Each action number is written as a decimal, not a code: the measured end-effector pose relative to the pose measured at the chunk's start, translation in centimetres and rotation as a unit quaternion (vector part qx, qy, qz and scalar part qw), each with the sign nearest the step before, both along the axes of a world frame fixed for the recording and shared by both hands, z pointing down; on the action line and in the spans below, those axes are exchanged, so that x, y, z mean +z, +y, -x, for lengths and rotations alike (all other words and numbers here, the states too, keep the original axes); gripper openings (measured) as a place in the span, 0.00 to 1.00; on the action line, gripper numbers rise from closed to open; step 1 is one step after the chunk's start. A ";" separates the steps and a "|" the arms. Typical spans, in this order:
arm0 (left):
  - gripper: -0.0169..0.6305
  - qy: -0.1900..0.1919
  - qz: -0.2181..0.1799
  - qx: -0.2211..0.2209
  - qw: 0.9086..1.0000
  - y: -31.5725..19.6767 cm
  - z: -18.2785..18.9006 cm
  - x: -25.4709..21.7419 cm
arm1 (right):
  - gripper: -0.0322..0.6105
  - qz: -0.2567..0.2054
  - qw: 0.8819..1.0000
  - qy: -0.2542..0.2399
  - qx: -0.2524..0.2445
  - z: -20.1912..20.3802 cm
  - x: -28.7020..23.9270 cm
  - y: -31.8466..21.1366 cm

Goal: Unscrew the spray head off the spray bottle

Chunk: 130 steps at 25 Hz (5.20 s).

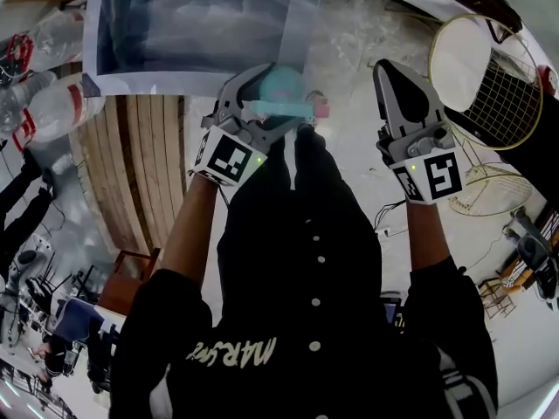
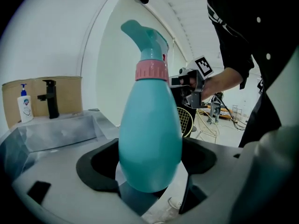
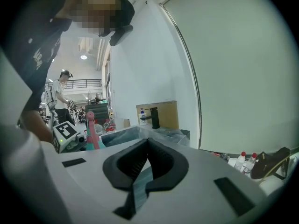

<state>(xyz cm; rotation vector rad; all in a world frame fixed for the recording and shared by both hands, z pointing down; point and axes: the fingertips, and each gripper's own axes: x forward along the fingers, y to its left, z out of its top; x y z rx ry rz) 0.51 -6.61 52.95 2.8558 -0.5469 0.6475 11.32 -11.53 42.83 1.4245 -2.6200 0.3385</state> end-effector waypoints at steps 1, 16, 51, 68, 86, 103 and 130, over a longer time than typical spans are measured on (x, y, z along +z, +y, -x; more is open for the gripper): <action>0.65 0.001 -0.001 0.000 1.000 -0.1 0.0 0.1 | 0.07 -0.001 1.000 -0.001 -0.005 0.1 -0.1 0.0; 0.65 -0.014 -0.018 0.019 1.000 0.1 -0.2 0.1 | 0.29 -0.073 0.955 -0.087 -0.274 6.4 -9.8 2.7; 0.65 -0.026 -0.020 0.062 0.998 0.6 -0.5 0.1 | 0.20 -0.030 0.824 -0.047 -0.564 15.1 -4.3 5.5; 0.65 -0.032 -0.024 0.060 0.997 0.5 -0.3 0.1 | 0.45 0.009 0.996 0.000 -0.094 8.8 -4.5 4.4; 0.65 -0.044 -0.023 0.056 0.997 0.6 -0.6 0.1 | 0.54 0.028 0.990 0.105 -0.084 13.4 -2.5 6.5; 0.65 -0.060 -0.023 0.056 0.996 0.6 -0.6 0.2 | 0.48 -0.011 0.989 0.121 -0.082 15.4 -2.5 4.0; 0.65 -0.050 -0.022 0.084 0.995 0.6 -1.2 0.2 | 0.24 -0.051 0.908 0.060 -0.413 14.8 -2.4 5.3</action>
